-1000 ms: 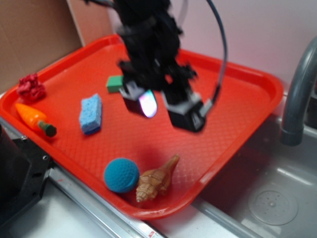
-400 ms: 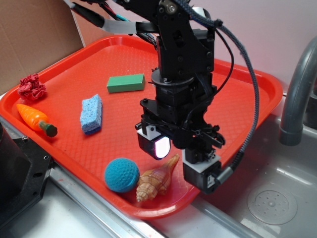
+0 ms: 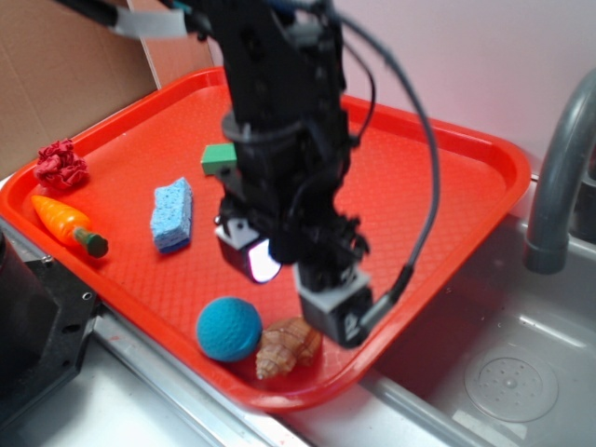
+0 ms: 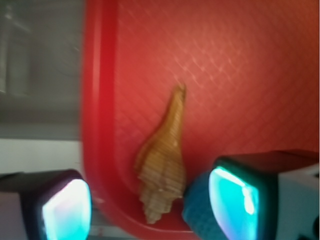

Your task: Grab the shell.

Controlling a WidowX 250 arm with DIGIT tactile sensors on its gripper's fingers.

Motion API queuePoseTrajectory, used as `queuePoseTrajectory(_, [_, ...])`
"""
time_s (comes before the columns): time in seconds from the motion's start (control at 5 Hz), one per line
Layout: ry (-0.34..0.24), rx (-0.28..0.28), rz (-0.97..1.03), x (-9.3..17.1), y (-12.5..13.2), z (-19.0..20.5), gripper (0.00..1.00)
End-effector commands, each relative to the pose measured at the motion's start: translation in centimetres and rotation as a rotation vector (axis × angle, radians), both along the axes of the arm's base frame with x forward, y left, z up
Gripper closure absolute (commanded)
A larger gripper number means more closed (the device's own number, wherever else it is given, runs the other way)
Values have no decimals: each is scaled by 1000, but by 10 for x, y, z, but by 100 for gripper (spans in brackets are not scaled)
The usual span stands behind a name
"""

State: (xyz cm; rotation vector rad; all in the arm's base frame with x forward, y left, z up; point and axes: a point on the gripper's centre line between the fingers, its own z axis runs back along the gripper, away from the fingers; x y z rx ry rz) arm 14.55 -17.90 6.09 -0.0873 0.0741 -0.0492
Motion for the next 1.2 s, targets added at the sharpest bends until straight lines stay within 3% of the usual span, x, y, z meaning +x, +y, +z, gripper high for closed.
queuePoseTrajectory(0.0, [32, 10, -47, -1, 2, -13, 0])
queuePoseTrajectory(0.4, [76, 13, -77, -14, 21, -21, 0])
queuePoseTrajectory(0.6, [62, 16, -67, -19, 25, -19, 0])
queuePoseTrajectory(0.8, [101, 5, -100, -17, 19, -27, 0])
queuePoseTrajectory(1.0, [161, 9, -140, -15, 11, -39, 100])
